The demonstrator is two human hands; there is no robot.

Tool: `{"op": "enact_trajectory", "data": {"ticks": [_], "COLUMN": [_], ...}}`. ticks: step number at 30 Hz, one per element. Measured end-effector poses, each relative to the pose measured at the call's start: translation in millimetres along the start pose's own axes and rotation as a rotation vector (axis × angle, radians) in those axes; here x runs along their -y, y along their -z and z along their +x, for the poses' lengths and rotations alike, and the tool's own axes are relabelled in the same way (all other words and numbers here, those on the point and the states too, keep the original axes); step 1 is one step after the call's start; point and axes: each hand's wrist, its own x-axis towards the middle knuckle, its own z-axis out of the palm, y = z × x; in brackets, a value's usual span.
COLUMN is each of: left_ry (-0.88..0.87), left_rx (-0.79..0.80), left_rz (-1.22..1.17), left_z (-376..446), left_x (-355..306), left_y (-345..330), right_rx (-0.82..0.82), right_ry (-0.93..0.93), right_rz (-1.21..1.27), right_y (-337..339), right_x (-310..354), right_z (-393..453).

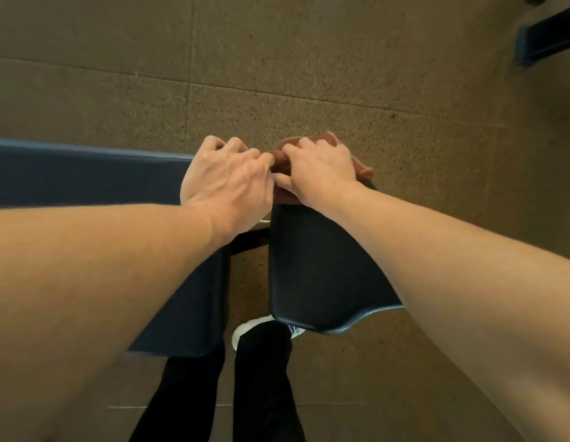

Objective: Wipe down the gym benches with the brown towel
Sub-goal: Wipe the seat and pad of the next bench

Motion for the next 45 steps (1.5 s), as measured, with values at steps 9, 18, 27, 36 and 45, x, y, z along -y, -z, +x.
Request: {"op": "enact_trajectory", "data": {"ticks": [9, 18, 27, 36, 45], "left_ry": [-0.025, -0.029, 0.013, 0.046, 0.146], "left_rx": [0.016, 0.041, -0.043, -0.075, -0.127], "left_rz": [-0.012, 0.004, 0.05, 0.038, 0.096], "left_z": [-1, 0, -1, -1, -6], "left_x": [4, 2, -1, -3, -16], "left_y": [-1, -1, -6, -3, -6], "right_rx": [0.014, -0.181, -0.288, 0.075, -0.171], "right_ry": [-0.272, -0.383, -0.07, 0.639, 0.318], "right_rz": [0.254, 0.035, -0.022, -0.094, -0.187], "right_y": [7, -34, -48, -136, -28], "right_x": [-90, -64, -15, 12, -28], "right_z": [-113, -132, -56, -180, -15]}}
